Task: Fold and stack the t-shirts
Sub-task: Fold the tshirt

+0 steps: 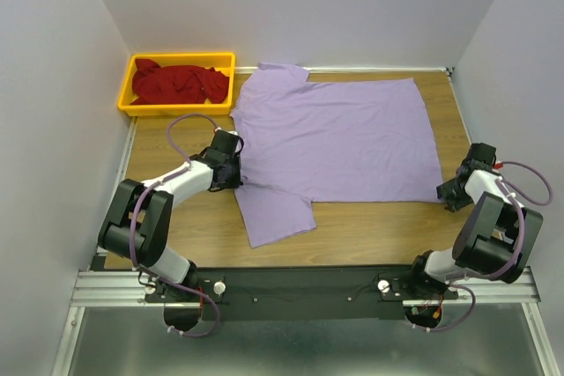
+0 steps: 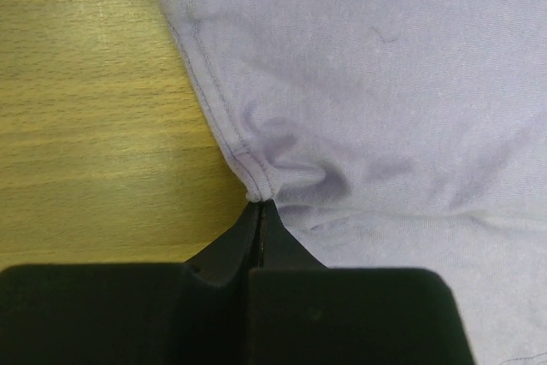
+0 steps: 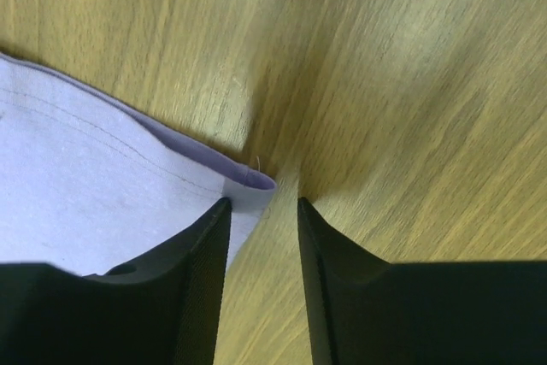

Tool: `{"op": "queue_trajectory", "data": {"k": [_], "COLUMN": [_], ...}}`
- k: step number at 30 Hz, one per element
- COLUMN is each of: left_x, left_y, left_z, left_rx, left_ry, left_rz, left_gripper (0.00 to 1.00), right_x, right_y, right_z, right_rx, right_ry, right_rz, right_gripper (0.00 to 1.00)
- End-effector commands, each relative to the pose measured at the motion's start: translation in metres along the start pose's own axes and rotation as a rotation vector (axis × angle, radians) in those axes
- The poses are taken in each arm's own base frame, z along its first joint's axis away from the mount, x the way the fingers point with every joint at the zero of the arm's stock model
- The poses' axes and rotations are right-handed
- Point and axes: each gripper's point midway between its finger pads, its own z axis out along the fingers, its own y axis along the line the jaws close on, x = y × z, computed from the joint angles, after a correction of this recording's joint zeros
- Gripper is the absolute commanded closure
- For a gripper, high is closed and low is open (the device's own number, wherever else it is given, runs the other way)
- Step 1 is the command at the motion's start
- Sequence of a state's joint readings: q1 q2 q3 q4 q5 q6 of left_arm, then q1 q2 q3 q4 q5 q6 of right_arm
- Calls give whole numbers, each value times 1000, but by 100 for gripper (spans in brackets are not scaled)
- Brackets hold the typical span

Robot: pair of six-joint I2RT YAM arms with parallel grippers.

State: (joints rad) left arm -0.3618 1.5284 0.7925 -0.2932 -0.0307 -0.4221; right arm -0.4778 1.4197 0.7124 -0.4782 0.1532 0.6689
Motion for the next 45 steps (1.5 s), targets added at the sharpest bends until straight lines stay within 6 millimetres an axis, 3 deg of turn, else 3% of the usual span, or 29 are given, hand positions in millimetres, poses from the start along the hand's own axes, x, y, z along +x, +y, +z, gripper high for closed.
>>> {"op": "queue_trajectory", "data": {"k": [1, 3, 4, 8, 15, 22, 25, 30, 34, 39, 45], "left_x": [-10, -11, -11, -11, -19, -23, -27, -45, -58, -77, -101], "left_y": [-6, -6, -5, -4, -3, -1, -3, -9, -12, -9, -5], "left_z": [1, 0, 0, 0, -9, -19, -24, -36, -40, -35, -30], "left_rx": [27, 30, 29, 29, 39, 32, 37, 54, 67, 51, 43], "left_ry": [-15, -19, -20, -23, -66, -102, -115, -148, -159, -173, -186], "left_rz": [5, 4, 3, -3, -26, -59, -61, -67, -73, -94, -125], "left_gripper": [100, 100, 100, 100, 100, 100, 100, 100, 100, 100, 100], "right_x": [17, 18, 18, 18, -1, 1, -5, -41, -62, -74, -83], "right_y": [-8, -9, -9, -17, -26, -26, -5, 37, 59, 82, 106], "right_z": [13, 13, 13, 9, -10, -26, -34, -62, -70, -65, -46], "right_rx": [21, 24, 21, 48, 106, 119, 55, -15, -19, -29, -52], "right_ry": [60, 63, 63, 48, -22, 13, 18, -75, -141, -177, -186], "right_rz": [-19, -29, -36, -45, -52, -36, -54, -127, -219, -273, -289], "right_gripper": [65, 84, 99, 99, 99, 99, 99, 99, 99, 99, 99]}}
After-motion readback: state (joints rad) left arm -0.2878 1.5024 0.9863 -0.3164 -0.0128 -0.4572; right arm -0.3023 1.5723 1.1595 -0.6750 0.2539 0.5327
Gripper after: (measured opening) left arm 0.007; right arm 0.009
